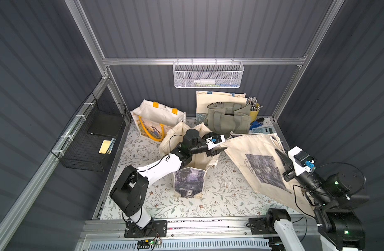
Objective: Put away the canvas bag
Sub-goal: Press the canvas bag at the center of the board, then place the canvas bag at the center of the board.
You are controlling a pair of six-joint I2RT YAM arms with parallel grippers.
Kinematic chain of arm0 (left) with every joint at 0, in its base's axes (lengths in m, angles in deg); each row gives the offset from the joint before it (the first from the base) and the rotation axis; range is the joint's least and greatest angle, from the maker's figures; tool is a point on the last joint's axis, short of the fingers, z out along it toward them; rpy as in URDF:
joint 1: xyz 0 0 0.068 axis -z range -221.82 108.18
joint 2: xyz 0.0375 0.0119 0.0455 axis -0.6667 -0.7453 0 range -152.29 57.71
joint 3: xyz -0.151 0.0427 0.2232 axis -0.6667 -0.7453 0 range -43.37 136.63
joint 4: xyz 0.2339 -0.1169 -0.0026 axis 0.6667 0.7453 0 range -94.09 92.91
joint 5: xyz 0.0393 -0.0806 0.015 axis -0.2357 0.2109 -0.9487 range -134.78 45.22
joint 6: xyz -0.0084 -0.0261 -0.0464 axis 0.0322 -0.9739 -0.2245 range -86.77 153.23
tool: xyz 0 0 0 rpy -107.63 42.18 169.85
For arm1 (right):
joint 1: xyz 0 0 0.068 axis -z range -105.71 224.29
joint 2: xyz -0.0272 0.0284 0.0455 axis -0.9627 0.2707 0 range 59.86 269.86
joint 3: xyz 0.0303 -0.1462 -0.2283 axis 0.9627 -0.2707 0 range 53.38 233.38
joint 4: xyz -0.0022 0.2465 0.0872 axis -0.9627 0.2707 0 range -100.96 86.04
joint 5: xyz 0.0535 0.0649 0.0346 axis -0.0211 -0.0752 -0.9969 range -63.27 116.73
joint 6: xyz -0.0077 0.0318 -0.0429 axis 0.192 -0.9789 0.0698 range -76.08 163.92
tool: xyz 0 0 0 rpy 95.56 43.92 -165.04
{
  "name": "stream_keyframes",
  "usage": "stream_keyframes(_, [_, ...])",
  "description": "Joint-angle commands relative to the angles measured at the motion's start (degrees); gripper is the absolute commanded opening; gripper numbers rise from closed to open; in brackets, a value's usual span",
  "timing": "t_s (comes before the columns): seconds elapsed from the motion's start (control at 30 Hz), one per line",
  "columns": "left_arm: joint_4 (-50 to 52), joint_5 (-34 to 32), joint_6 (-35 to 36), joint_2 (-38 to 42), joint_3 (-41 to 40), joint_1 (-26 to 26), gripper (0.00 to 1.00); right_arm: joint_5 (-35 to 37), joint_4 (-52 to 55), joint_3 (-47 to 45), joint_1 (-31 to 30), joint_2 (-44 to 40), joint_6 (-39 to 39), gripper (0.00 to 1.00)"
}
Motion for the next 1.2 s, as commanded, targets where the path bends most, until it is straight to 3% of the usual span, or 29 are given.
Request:
stream_keyframes(0.0, [5.9,5.6,1.7,-0.4,5.2,-1.4,0.69,-1.2,-2.9,2.8,-0.5,0.5,0.9,0.00])
stream_keyframes(0.13, [11.4,13.1,1.8,-2.7,11.9,-2.9,0.70,-2.0,-1.7,4.5,-0.6,1.2,1.4,0.00])
stream_keyframes(0.3, [30.5,22.5,8.9,-7.2,23.2,-3.1,0.71,-3.9,-0.1,7.2,-0.7,2.5,1.9,0.00])
stream_keyframes(0.37, [33.1,24.7,10.1,-8.1,24.8,-3.1,0.71,-5.3,1.0,8.5,-0.7,3.4,2.1,0.00])
stream_keyframes(0.4, [33.1,25.7,10.4,-8.4,24.9,-3.1,0.78,-5.7,1.6,9.2,-0.7,3.9,2.5,0.00])
stream_keyframes(0.63, [39.0,28.1,13.8,-10.4,28.9,-3.1,0.79,-8.5,3.1,10.9,-0.8,4.5,3.2,0.00])
stream_keyframes(0.97, [42.8,34.8,8.7,-12.8,32.8,-3.7,0.81,-9.1,2.3,11.2,-0.9,4.5,4.3,0.00])
stream_keyframes(1.03, [41.7,36.0,6.7,-13.1,32.6,-3.7,0.86,-9.6,1.8,11.2,-0.9,4.8,4.3,0.00])
stream_keyframes(1.17, [41.0,40.1,2.1,-14.4,33.5,-3.7,0.80,-8.8,0.8,11.2,-1.0,5.1,4.7,0.00])
